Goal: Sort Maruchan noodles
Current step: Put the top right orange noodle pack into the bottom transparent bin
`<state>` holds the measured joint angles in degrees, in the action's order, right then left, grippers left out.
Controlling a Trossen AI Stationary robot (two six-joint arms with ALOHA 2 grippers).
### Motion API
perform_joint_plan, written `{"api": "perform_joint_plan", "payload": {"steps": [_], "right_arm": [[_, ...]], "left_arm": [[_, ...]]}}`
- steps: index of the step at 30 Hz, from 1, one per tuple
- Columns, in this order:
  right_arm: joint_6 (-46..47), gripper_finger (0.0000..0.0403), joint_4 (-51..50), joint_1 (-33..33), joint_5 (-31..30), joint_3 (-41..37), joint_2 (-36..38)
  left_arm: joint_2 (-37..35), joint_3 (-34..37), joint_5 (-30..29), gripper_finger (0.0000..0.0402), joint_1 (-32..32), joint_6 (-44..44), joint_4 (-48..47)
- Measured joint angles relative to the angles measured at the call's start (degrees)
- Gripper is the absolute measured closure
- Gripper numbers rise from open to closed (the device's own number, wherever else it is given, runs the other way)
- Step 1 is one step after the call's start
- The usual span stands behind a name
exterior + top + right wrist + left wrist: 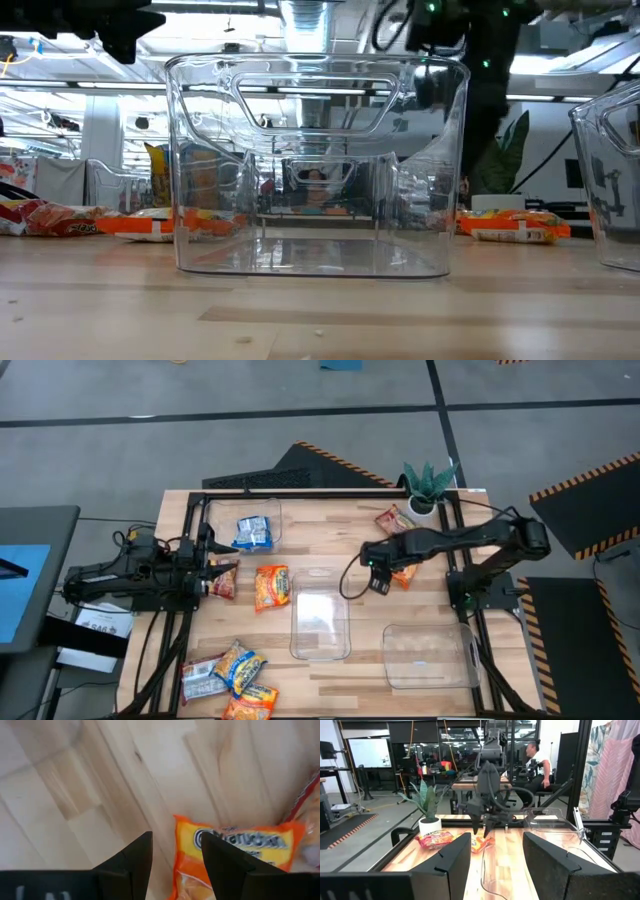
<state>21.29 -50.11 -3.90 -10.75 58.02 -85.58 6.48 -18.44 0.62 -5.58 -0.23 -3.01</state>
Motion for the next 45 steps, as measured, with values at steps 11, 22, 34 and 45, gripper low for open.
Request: {"api": "perform_joint_plan", "payload": {"steps": [11,22,34,45], "right_arm": [[2.56,0.0212,-3.51,1.77,-6.15,-2.23,-5.15],[7.50,0.0212,-7.73,2.84,-6.25,-2.19,-11.95],[10.89,0.0311,-8.70,2.92,-7.19,-2.08,-19.62],[14.65,0.0396,-11.66,7.41,-6.35,-2.39,-8.56]], "left_arm": [[0.01,0.01,0.00,0.0231,0.00,0.00,-0.77],[0.00,0.02,0.02,0.0231,0.00,-0.02,-1.52],[0.00,0.02,0.02,0.0231,0.00,-0.02,-1.59],[0.01,0.02,0.02,0.0231,0.00,-0.02,-1.54]]}}
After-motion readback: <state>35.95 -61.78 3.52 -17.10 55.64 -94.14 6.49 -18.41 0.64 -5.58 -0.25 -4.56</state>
